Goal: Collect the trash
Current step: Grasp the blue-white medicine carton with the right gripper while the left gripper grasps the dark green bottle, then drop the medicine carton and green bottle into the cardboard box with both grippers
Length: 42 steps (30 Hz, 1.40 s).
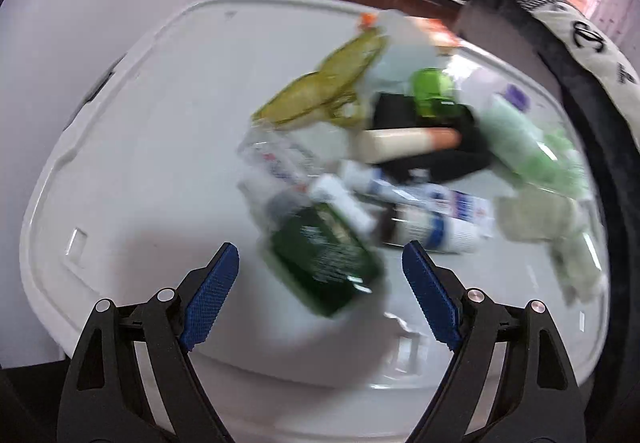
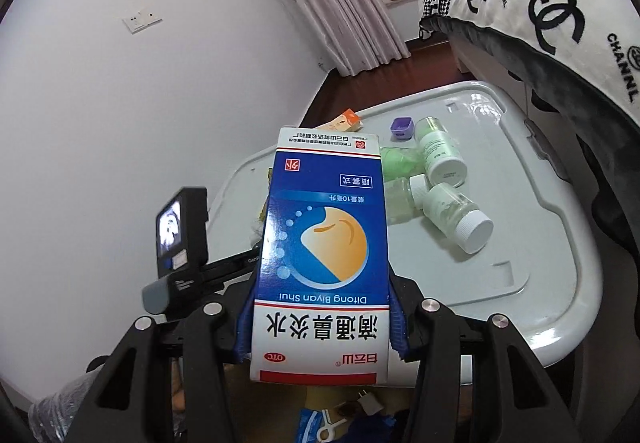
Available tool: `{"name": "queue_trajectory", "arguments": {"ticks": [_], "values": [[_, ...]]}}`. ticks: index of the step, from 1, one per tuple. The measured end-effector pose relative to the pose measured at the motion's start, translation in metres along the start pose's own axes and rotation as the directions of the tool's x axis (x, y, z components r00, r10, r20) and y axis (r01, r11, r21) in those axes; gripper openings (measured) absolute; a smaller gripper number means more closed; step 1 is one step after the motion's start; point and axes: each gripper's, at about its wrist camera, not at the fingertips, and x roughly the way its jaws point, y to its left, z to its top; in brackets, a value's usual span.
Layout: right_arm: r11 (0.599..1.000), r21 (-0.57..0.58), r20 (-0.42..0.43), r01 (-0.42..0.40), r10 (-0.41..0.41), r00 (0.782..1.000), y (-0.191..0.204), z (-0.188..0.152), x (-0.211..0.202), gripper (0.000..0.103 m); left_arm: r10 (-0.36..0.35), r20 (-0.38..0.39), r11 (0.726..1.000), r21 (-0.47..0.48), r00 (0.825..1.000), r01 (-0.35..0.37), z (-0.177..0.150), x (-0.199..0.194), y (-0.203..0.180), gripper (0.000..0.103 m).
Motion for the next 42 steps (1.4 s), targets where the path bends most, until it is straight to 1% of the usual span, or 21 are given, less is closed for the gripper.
{"name": "queue_trajectory", "arguments": {"ticks": [2,3,7,10,11,13,15,17,18,19,20,21,22,26,27,30,31,33,37,40,42], "values": [[1.0,0.009,-0.002,-0.01,0.01,1.0,-0.001,0.001,0.0,0.051,-0.004,0.017,1.0,-0.021,1.0,0.005,-0.003,-0.003,0.015,0.082],[1.0,0.01,-0.002,-0.011,0.011,1.0,-0.002,0.001,0.001,0.051,0.006,0.026,1.0,-0.028,1.0,-0.005,-0.005,-0.006,0.024,0.082],[1.0,-0.006,-0.012,-0.006,0.006,1.0,0.0,0.003,0.007,0.051,-0.004,0.038,1.0,-0.024,0.999,0.004,-0.007,-0.01,0.049,0.082],[1.0,-0.018,-0.029,0.002,-0.003,1.0,0.001,0.001,0.014,0.051,-0.039,0.04,0.999,-0.011,0.998,0.04,-0.001,-0.01,0.061,0.082],[1.0,-0.021,-0.037,0.005,-0.006,0.999,0.002,0.001,0.017,0.051,-0.053,0.042,0.999,0.001,0.998,0.053,0.002,-0.009,0.061,0.082],[1.0,-0.026,-0.048,0.011,-0.013,0.999,0.004,-0.001,0.022,0.051,-0.053,0.045,0.998,0.039,0.998,0.051,0.006,-0.008,0.055,0.082],[0.999,-0.03,-0.058,0.012,-0.014,0.998,0.004,-0.001,0.025,0.051,-0.032,0.036,0.996,0.078,0.999,0.029,0.01,-0.001,0.048,0.082],[0.999,-0.032,-0.066,0.015,-0.017,0.998,0.005,-0.002,0.028,0.051,0.011,0.051,0.992,0.128,0.999,-0.018,0.009,0.003,0.04,0.081],[0.999,-0.032,-0.07,0.013,-0.015,0.997,0.005,-0.002,0.03,0.051,0.041,0.065,0.987,0.151,0.997,-0.051,0.009,0.005,0.036,0.077],[0.999,-0.033,-0.073,0.012,-0.015,0.997,0.006,-0.003,0.031,0.051,0.055,0.079,0.984,0.163,0.995,-0.067,0.009,0.006,0.033,0.068],[0.999,-0.036,-0.077,0.012,-0.015,0.997,0.007,-0.004,0.033,0.051,0.041,0.092,0.984,0.167,0.995,-0.056,0.01,0.006,0.033,0.061],[0.999,-0.041,-0.082,0.013,-0.016,0.997,0.008,-0.004,0.035,0.051,0.043,0.101,0.984,0.166,0.994,-0.059,0.011,0.005,0.033,0.045],[0.999,-0.048,-0.091,0.014,-0.019,0.996,0.009,-0.006,0.037,0.051,0.046,0.106,0.985,0.163,0.993,-0.063,0.014,0.005,0.034,0.041],[0.998,-0.061,-0.11,0.016,-0.023,0.994,0.011,-0.008,0.043,0.051,0.017,0.119,0.988,0.149,0.993,-0.034,0.014,0.002,0.04,0.036],[0.998,-0.064,-0.11,0.015,-0.022,0.994,0.012,-0.009,0.043,0.051,-0.014,0.125,0.989,0.145,0.992,-0.004,0.011,-0.003,0.043,0.036],[0.998,-0.06,-0.109,0.012,-0.019,0.994,0.011,-0.009,0.044,0.051,-0.048,0.152,0.989,0.145,0.987,0.026,0.004,-0.023,0.044,0.034],[0.998,-0.059,-0.109,0.008,-0.014,0.994,0.011,-0.009,0.043,0.051,-0.069,0.159,0.988,0.146,0.985,0.046,-0.001,-0.035,0.045,0.033],[0.998,-0.069,-0.107,0.003,-0.01,0.994,0.014,-0.011,0.043,0.051,-0.088,0.172,0.986,0.155,0.981,0.061,-0.011,-0.055,0.048,0.032],[0.99,-0.137,-0.075,0.013,-0.024,0.997,0.026,-0.022,0.037,0.051,-0.102,0.204,0.976,0.211,0.974,0.058,-0.045,-0.103,0.044,0.031],[0.981,-0.194,-0.048,0.028,-0.038,0.998,0.036,-0.038,0.03,0.051,-0.124,0.212,0.969,0.236,0.969,0.072,-0.068,-0.124,0.044,0.03],[0.977,-0.209,-0.035,0.028,-0.036,0.999,0.041,-0.055,0.023,0.051,-0.137,0.209,0.965,0.247,0.968,0.083,-0.085,-0.137,0.045,0.03]]}}
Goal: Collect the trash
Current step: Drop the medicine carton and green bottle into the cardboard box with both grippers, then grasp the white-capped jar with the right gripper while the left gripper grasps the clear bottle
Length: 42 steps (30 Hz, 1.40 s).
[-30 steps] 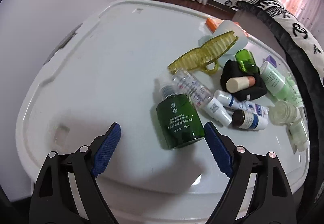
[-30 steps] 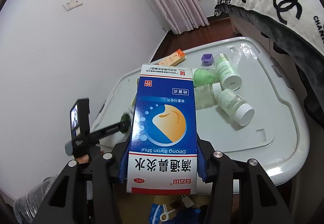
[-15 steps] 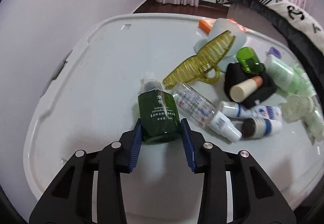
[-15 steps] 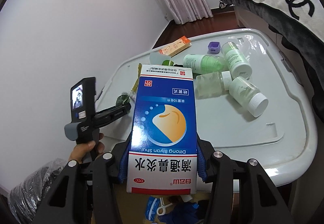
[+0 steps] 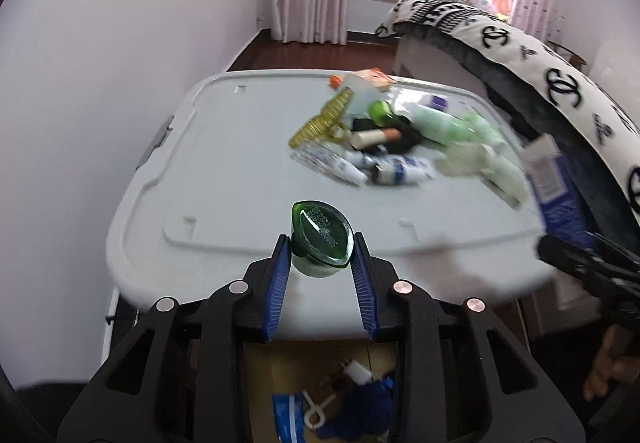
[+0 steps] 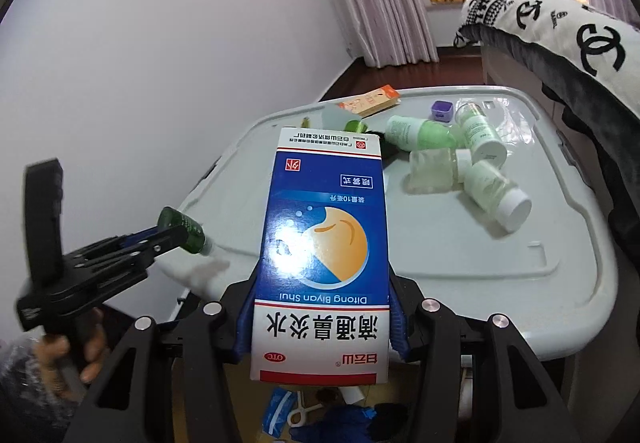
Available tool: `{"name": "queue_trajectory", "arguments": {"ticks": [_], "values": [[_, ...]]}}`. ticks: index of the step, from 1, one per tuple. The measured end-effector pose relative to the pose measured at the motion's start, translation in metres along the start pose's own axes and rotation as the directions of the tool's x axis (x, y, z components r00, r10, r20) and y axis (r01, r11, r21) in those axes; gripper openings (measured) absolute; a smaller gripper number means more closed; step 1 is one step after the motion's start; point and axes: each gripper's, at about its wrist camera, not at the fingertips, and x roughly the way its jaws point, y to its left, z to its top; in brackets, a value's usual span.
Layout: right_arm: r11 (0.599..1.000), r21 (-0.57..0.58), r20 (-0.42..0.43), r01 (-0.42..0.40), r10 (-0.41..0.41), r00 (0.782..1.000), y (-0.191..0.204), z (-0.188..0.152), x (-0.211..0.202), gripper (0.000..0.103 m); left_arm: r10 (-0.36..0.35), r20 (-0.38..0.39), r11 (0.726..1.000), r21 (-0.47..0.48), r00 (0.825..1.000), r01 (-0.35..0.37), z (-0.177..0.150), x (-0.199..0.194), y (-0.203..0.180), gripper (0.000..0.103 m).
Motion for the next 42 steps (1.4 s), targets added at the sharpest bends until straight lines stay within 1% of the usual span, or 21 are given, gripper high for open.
{"name": "queue_trajectory", "arguments": {"ticks": [3,7,10,13,18,19,20,21,22,24,25,27,29,31,33,35,37,40,42], "values": [[1.0,0.015,0.01,-0.013,0.013,1.0,0.007,-0.02,-0.008,0.051,-0.02,-0.001,1.0,0.012,1.0,0.02,-0.018,-0.016,-0.007,0.03],[0.999,0.051,0.003,0.0,-0.001,1.0,0.012,-0.047,-0.022,0.051,-0.057,-0.009,0.998,0.026,0.998,0.057,-0.042,-0.033,-0.014,0.03],[0.997,0.074,-0.032,0.009,-0.007,0.999,0.014,-0.064,-0.027,0.051,-0.065,-0.023,0.997,0.048,0.998,0.066,-0.058,-0.042,-0.017,0.03],[0.997,0.068,-0.073,0.022,-0.018,0.997,0.022,-0.079,-0.03,0.051,-0.084,-0.058,0.995,0.045,0.995,0.087,-0.075,-0.045,-0.018,0.03],[0.997,0.049,-0.141,0.052,-0.044,0.989,0.033,-0.104,-0.031,0.052,-0.073,-0.123,0.995,0.052,0.99,0.08,-0.1,-0.037,-0.017,0.03],[0.997,0.049,-0.167,0.066,-0.057,0.984,0.033,-0.108,-0.028,0.064,-0.072,-0.151,0.996,0.048,0.986,0.08,-0.105,-0.031,-0.017,0.033],[0.994,0.05,-0.193,0.094,-0.082,0.978,0.033,-0.111,-0.025,0.082,-0.06,-0.177,0.996,0.049,0.982,0.069,-0.109,-0.027,-0.016,0.039],[0.99,0.048,-0.207,0.129,-0.117,0.971,0.032,-0.114,-0.023,0.084,-0.041,-0.206,0.998,0.048,0.978,0.052,-0.114,-0.021,-0.015,0.065],[0.989,0.046,-0.209,0.138,-0.125,0.97,0.031,-0.114,-0.022,0.084,-0.032,-0.231,0.998,0.044,0.972,0.044,-0.119,-0.016,-0.013,0.083],[0.989,0.057,-0.206,0.137,-0.123,0.971,0.03,-0.113,-0.022,0.084,-0.035,-0.245,0.998,0.042,0.969,0.047,-0.124,-0.011,-0.012,0.084],[0.989,0.069,-0.194,0.132,-0.117,0.974,0.028,-0.111,-0.024,0.084,-0.033,-0.253,0.998,0.048,0.967,0.046,-0.125,-0.01,-0.012,0.084],[0.989,0.092,-0.173,0.112,-0.095,0.98,0.024,-0.103,-0.028,0.084,-0.039,-0.246,0.997,0.049,0.969,0.053,-0.124,-0.01,-0.013,0.084],[0.991,0.091,-0.148,0.103,-0.088,0.985,0.018,-0.087,-0.031,0.08,-0.052,-0.245,0.996,0.052,0.968,0.067,-0.124,-0.01,-0.014,0.084],[0.99,0.07,-0.113,0.121,-0.113,0.987,0.009,-0.062,-0.031,0.077,-0.058,-0.25,0.996,0.057,0.966,0.075,-0.125,-0.008,-0.015,0.084],[0.983,0.045,-0.068,0.176,-0.172,0.983,-0.007,-0.031,-0.03,0.077,-0.058,-0.259,0.995,0.066,0.964,0.078,-0.126,-0.005,-0.017,0.084],[0.961,-0.006,-0.044,0.276,-0.276,0.96,-0.029,0.009,-0.021,0.077,-0.056,-0.269,0.994,0.073,0.962,0.078,-0.126,-0.002,-0.02,0.084],[0.944,-0.033,-0.063,0.328,-0.33,0.942,-0.051,0.038,-0.003,0.077,-0.053,-0.282,0.994,0.076,0.958,0.077,-0.127,0.004,-0.021,0.084],[0.921,-0.106,-0.137,0.375,-0.388,0.912,-0.079,0.07,0.036,0.077,-0.055,-0.292,0.994,0.071,0.955,0.079,-0.129,0.008,-0.021,0.084],[0.912,-0.154,-0.18,0.38,-0.404,0.897,-0.094,0.079,0.061,0.077,-0.055,-0.3,0.995,0.067,0.952,0.079,-0.13,0.011,-0.021,0.084]]}}
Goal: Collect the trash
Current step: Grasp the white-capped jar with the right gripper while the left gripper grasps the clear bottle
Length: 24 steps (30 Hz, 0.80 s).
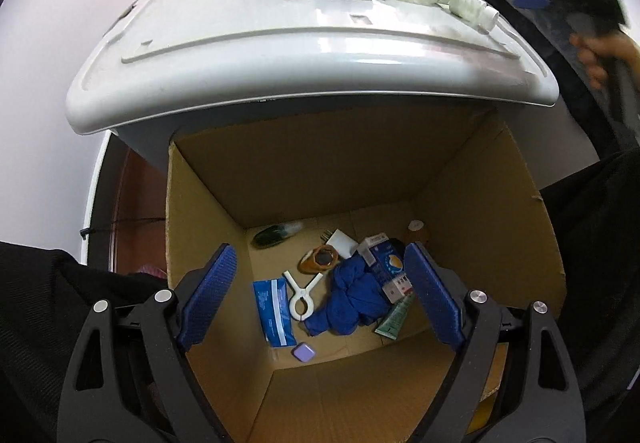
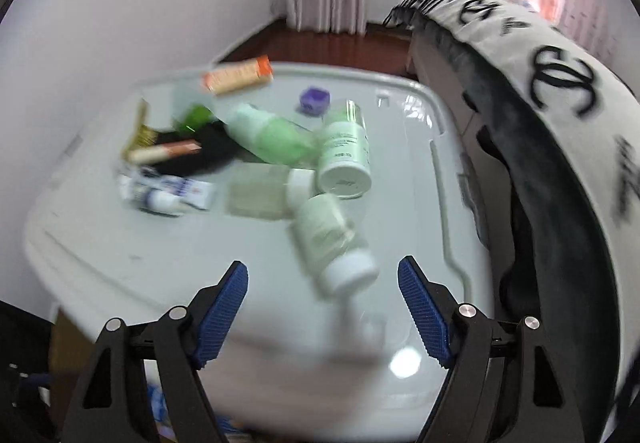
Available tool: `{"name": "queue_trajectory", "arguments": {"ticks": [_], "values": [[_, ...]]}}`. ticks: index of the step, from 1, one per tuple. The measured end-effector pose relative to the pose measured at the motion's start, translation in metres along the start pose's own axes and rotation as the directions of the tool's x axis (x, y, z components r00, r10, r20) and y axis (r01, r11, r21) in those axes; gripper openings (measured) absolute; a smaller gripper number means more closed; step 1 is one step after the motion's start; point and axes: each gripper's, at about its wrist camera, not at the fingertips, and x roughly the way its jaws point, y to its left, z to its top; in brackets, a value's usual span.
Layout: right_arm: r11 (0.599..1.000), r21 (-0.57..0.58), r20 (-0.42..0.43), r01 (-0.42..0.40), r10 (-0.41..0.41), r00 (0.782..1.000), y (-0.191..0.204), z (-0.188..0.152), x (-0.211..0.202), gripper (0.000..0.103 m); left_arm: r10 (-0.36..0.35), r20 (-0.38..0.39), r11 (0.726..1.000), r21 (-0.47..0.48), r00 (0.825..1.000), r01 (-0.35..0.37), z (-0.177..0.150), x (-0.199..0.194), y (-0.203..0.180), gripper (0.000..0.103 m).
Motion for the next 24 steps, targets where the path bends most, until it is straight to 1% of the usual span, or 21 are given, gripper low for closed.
{"name": "queue_trajectory", "arguments": {"ticks": [1,3,4,5,6,7,9,11,12,13,14,15,17,18,19,21,22,23,24], "values": [[1.0,-0.015,-0.029,-0.002,0.001,1.0,-0.002,0.005,0.015,0.077,0.0,-0.003,1.0,0.0,1.0,0.0,0.0,0.001,0.001,0.084],[1.0,-0.018,-0.084,-0.017,0.015,0.996,-0.005,0.009,0.04,0.07,0.0,-0.013,1.0,0.001,1.0,0.0,-0.001,0.004,0.001,0.084],[1.0,-0.012,-0.133,-0.025,0.023,0.991,-0.005,0.01,0.056,0.055,-0.001,-0.02,1.0,0.003,1.0,0.001,-0.001,0.006,0.0,0.084],[1.0,-0.009,-0.152,-0.03,0.028,0.988,-0.005,0.009,0.064,0.045,0.0,-0.024,1.0,0.004,1.0,0.0,-0.001,0.008,0.0,0.084],[1.0,-0.01,-0.129,-0.025,0.024,0.991,-0.004,0.011,0.063,0.041,0.005,-0.03,1.0,0.007,1.0,-0.004,-0.001,0.01,-0.001,0.084],[1.0,-0.009,-0.139,-0.014,0.013,0.99,-0.002,0.012,0.064,0.041,0.01,-0.041,1.0,0.011,0.999,-0.009,-0.001,0.011,-0.002,0.084],[1.0,0.015,-0.139,-0.012,0.014,0.99,-0.002,0.009,0.06,0.041,0.007,-0.038,1.0,0.014,0.999,-0.007,0.001,0.01,-0.004,0.084],[0.997,0.059,-0.147,-0.045,0.053,0.988,-0.006,0.004,0.052,0.041,-0.006,-0.023,1.0,0.01,1.0,0.006,0.008,0.005,-0.005,0.084],[0.993,0.099,-0.133,-0.068,0.081,0.988,-0.011,0.003,0.044,0.041,-0.012,-0.012,1.0,0.01,1.0,0.012,0.012,0.003,-0.007,0.084],[0.984,0.151,-0.095,-0.093,0.108,0.99,-0.019,0.0,0.027,0.041,-0.019,0.012,1.0,0.02,1.0,0.019,0.022,-0.001,-0.01,0.084],[0.977,0.18,-0.053,-0.111,0.122,0.991,-0.024,-0.002,0.012,0.041,-0.021,0.035,0.999,0.035,0.999,0.02,0.033,-0.005,-0.014,0.084],[0.967,0.216,0.017,-0.134,0.134,0.991,-0.033,-0.006,-0.011,0.041,-0.021,0.058,0.998,0.056,0.998,0.018,0.045,-0.008,-0.019,0.084],[0.948,0.268,0.11,-0.171,0.147,0.983,-0.045,-0.017,-0.04,0.041,-0.017,0.115,0.994,0.112,0.993,0.005,0.082,-0.01,-0.038,0.084],[0.937,0.296,0.151,-0.188,0.148,0.977,-0.052,-0.022,-0.052,0.041,-0.02,0.136,0.992,0.129,0.991,0.002,0.094,-0.008,-0.045,0.086],[0.917,0.341,0.197,-0.208,0.146,0.969,-0.064,-0.033,-0.066,0.041,-0.033,0.158,0.988,0.156,0.987,0.008,0.114,-0.005,-0.057,0.089],[0.891,0.393,0.233,-0.228,0.144,0.962,-0.079,-0.042,-0.075,0.041,-0.043,0.197,0.982,0.19,0.979,0.005,0.153,0.008,-0.081,0.089],[0.875,0.422,0.252,-0.235,0.135,0.958,-0.09,-0.047,-0.082,0.041,-0.058,0.201,0.977,0.213,0.978,0.014,0.17,0.016,-0.092,0.09],[0.867,0.437,0.262,-0.24,0.133,0.956,-0.095,-0.049,-0.084,0.041,-0.056,0.204,0.974,0.228,0.977,0.008,0.182,0.024,-0.1,0.09],[0.857,0.452,0.273,-0.248,0.132,0.953,-0.1,-0.052,-0.086,0.041,-0.034,0.214,0.97,0.242,0.976,-0.019,0.202,0.037,-0.112,0.09]]}}
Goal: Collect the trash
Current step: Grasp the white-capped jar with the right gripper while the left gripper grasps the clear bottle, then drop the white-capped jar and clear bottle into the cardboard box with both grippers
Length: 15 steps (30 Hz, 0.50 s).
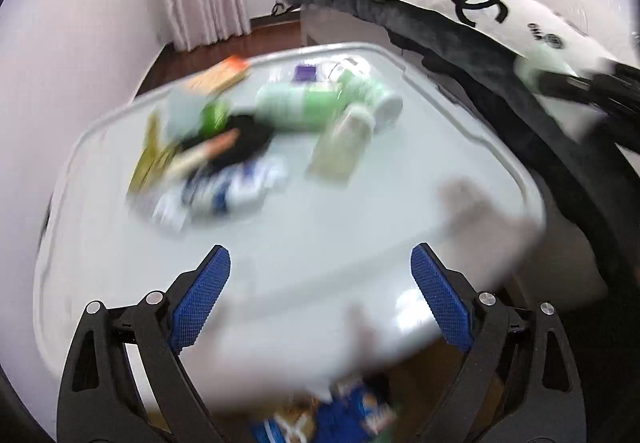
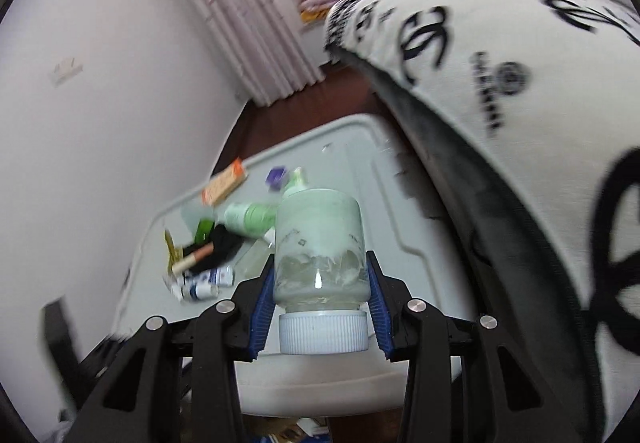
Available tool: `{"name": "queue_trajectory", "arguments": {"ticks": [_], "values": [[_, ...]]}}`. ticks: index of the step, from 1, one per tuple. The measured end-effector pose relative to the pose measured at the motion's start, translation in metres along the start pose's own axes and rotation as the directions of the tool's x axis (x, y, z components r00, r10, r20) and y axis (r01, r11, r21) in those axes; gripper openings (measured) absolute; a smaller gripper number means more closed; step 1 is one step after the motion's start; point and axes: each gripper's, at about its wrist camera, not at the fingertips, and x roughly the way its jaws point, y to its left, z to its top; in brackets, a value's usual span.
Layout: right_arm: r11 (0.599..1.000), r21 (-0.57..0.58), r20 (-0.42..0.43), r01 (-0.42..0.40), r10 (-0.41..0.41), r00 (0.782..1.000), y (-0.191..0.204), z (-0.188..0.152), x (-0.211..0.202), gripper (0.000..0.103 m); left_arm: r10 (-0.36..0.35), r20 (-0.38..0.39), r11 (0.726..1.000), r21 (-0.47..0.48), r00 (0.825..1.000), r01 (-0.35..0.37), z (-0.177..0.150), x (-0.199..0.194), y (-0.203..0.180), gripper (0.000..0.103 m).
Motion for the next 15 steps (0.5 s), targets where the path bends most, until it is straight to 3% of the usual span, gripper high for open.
{"name": "queue_trajectory", "arguments": {"ticks": [4,7,8,9,10,15], "values": [[0.997,0.069,0.002,-0.04,0.04,0.999,-0.013,0.004,-0.002,0.041,0.006,-0.015,1.0,0.024,1.0,-0.006,0.044,0.053,-0.009,0.09],[0.991,0.1,-0.013,-0.091,0.093,0.996,-0.013,0.007,0.0,0.041,0.012,-0.054,1.0,0.025,0.998,-0.011,0.058,0.092,-0.011,0.088],[0.99,0.096,-0.011,-0.101,0.102,0.995,-0.009,0.008,0.001,0.041,0.024,-0.067,0.999,0.031,0.997,-0.022,0.06,0.102,-0.012,0.068],[0.992,0.077,-0.005,-0.102,0.103,0.995,-0.003,0.009,0.001,0.041,0.027,-0.089,0.999,0.038,0.996,-0.024,0.06,0.112,-0.014,0.057],[0.993,0.061,-0.001,-0.101,0.101,0.995,0.002,0.01,0.001,0.041,-0.004,-0.074,1.0,0.024,0.997,0.006,0.06,0.115,-0.012,0.056],[0.994,0.008,-0.008,-0.105,0.105,0.994,0.02,0.007,0.005,0.041,0.012,-0.071,1.0,-0.024,0.997,-0.014,0.059,0.108,-0.006,0.055]]}}
